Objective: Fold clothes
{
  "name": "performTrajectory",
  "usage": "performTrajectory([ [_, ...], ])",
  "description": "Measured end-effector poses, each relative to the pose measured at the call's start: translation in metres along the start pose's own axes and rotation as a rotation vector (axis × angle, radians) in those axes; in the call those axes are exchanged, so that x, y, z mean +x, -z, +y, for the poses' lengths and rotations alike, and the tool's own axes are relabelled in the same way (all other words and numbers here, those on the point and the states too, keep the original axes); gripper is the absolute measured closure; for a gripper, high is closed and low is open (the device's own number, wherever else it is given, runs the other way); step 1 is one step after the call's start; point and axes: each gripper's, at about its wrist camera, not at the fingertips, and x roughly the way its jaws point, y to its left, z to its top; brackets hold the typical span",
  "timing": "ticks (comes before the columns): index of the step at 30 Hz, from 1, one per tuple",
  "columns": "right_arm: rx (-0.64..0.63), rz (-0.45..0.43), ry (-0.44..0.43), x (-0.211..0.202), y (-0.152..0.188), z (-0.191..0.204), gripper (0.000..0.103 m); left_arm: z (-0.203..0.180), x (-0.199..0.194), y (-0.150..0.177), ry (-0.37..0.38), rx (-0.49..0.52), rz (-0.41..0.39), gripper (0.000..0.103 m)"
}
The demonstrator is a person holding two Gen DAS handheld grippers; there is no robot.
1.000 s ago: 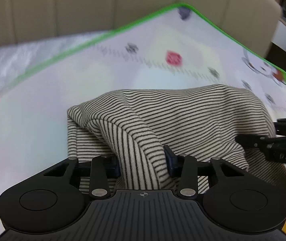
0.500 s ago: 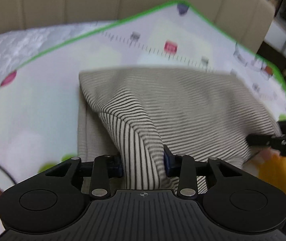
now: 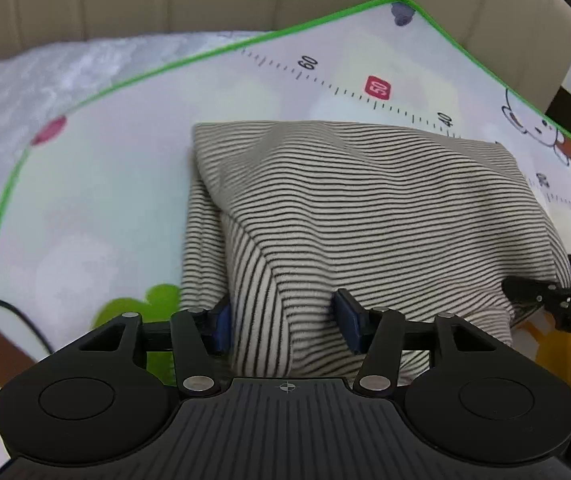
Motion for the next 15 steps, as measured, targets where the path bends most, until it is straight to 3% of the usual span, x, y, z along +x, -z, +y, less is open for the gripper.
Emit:
performTrajectory([
  [4,0.014,-0.077,0.01,-0.004,-0.021,-0.001,0.071,-0.003,-0.005,-0.026,0.011,0.002,-0.089,0.063],
  [7,0.044,-0.064,0.006,0.005,-0.034,-0.009,0.07,-0.003,0.0,-0.039,-0.006,0.002,-0.077,0.063],
  [10,0.017,0.018,0.025,0.022,-0.023,-0.013,0.065,-0.005,0.015,-0.025,-0.058,0.071,-0.022,0.053],
  [12,0.012,0.008,0.022,0.021,-0.012,-0.014,0.063,-0.002,0.018,-0.011,-0.078,0.107,-0.023,0.042],
  [15,0.009,-0.009,0.025,0.016,-0.002,-0.014,0.062,0.01,0.004,-0.009,-0.08,0.069,-0.032,0.038],
])
